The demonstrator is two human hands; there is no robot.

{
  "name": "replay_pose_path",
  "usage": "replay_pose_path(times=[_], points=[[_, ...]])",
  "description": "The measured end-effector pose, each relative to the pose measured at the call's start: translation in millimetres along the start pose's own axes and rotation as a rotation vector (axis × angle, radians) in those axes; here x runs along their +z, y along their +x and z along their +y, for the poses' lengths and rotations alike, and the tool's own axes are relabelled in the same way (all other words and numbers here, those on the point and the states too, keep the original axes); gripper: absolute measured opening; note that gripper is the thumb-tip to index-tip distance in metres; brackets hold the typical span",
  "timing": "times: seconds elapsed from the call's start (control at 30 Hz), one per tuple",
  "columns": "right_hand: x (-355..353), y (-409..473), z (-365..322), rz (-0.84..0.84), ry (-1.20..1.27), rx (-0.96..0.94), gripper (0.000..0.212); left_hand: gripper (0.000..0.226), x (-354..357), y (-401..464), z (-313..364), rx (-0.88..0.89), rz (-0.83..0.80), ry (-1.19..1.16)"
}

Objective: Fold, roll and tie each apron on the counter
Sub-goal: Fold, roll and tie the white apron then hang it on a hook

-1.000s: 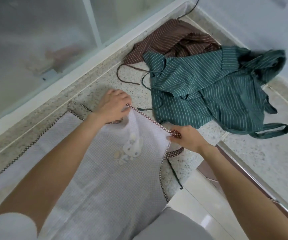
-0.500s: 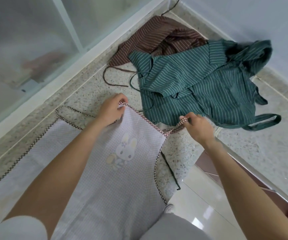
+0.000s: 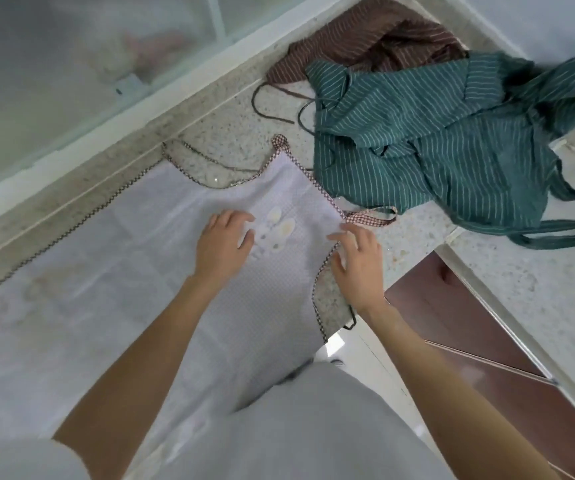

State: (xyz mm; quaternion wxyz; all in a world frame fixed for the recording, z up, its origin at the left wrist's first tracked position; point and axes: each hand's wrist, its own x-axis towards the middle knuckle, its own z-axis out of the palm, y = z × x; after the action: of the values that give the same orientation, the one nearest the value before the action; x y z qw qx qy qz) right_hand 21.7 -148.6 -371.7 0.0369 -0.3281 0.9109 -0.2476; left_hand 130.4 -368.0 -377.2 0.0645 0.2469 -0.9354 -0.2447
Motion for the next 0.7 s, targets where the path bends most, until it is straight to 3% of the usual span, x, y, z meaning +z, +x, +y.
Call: replay_pose_path(times=[0.17,0.3,0.4,0.7], points=[[31,-62,-23,-0.337,0.062,-0.336,0.041,0.037,11,-135,-20,-0.32,-0.039,0.007],[55,-99,-22,-0.59,-0.094,-0.67,0.045,0.054,26,-227,-25,-0.553,-0.003,0.09],[66,-115,-15,-0.703,-0.171,-0.721,0.059,0.07,37,-269,-23,-0.781,-0.036,0.125],[84,-92,-16,-0.714,-0.193,-0.763,0.058,0.074,45,-278,-52,-0.734,0.002,0.074]])
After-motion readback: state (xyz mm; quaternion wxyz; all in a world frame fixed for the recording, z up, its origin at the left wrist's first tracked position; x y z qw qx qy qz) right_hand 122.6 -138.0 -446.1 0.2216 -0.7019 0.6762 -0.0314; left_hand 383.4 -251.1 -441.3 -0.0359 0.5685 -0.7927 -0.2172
